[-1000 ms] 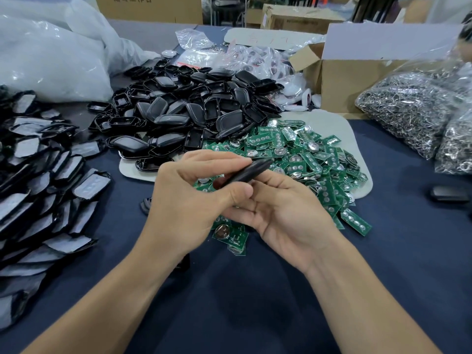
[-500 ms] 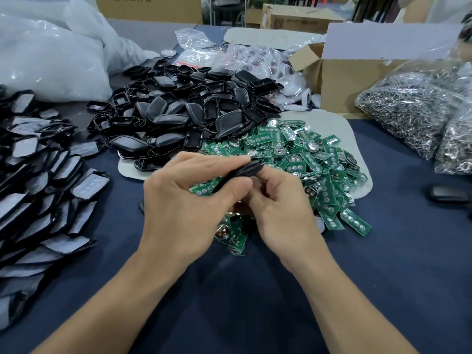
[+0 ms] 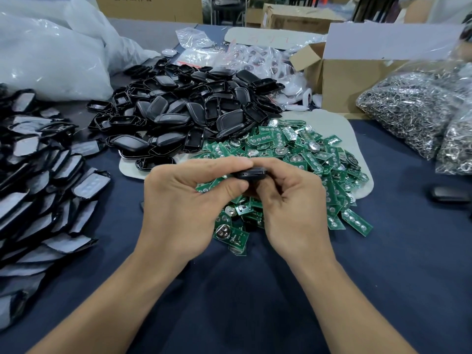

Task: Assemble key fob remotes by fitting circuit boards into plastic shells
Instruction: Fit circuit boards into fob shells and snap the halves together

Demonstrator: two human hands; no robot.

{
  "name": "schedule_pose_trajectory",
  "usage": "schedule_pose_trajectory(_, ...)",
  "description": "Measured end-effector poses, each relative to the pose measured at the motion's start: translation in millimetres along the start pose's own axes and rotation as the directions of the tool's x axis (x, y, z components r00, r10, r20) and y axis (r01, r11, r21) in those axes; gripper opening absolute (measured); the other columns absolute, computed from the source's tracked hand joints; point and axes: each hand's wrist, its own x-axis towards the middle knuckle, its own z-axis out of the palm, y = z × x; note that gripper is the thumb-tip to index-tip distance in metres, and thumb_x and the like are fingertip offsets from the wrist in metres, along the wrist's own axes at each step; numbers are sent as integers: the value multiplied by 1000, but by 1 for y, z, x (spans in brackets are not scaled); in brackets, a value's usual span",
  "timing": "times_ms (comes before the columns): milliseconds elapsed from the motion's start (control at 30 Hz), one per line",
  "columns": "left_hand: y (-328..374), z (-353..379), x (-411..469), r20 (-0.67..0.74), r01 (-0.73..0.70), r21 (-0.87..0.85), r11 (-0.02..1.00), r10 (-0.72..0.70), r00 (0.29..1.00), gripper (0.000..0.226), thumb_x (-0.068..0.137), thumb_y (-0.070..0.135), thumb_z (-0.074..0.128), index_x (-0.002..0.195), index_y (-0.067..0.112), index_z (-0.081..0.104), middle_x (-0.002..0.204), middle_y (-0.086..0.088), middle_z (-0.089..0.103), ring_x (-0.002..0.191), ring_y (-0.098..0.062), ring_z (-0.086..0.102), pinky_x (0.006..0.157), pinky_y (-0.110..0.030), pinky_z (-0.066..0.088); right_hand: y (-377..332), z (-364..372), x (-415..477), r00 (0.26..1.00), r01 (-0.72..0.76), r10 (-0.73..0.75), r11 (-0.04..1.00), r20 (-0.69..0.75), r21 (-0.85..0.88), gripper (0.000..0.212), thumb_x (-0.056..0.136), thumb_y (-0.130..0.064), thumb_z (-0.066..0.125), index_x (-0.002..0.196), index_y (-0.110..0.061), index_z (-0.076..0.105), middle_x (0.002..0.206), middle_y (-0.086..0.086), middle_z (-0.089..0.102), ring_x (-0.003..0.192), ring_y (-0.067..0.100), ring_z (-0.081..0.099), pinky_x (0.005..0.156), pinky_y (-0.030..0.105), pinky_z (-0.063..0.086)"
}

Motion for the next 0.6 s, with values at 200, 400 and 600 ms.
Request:
schedule_pose_trajectory(200,-2,1,0,0,9,16,1000,-9,1000,38,75,0,86,98,30,82,96,15,80,93,-7,77,80,-17,59,0,1,3,997,-57,57,998,46,9,46,87,11,54,108,-22,79,92,-8,78,88,13,74,82,37,61)
schedule_pose_trajectory(400,-1,7,3,-12,192,-108,975,-194,981,32,79,12,82,91,42,83,89,10,81,83,-8,78,73,-18,58,-12,-18,9,965,-260,251,956,81,137,25,84,0,71,92,-22,81,80,1,79,72,20,72,73,42,62)
schedule_pose_trajectory(600,0,5,0,16,249,227,941,-260,966,30,83,37,84,107,53,76,95,27,77,97,8,72,92,-25,53,-10,-94,-10,862,-463,467,884,-197,70,16,83,-5,78,82,-22,79,72,-2,77,52,7,64,56,19,52)
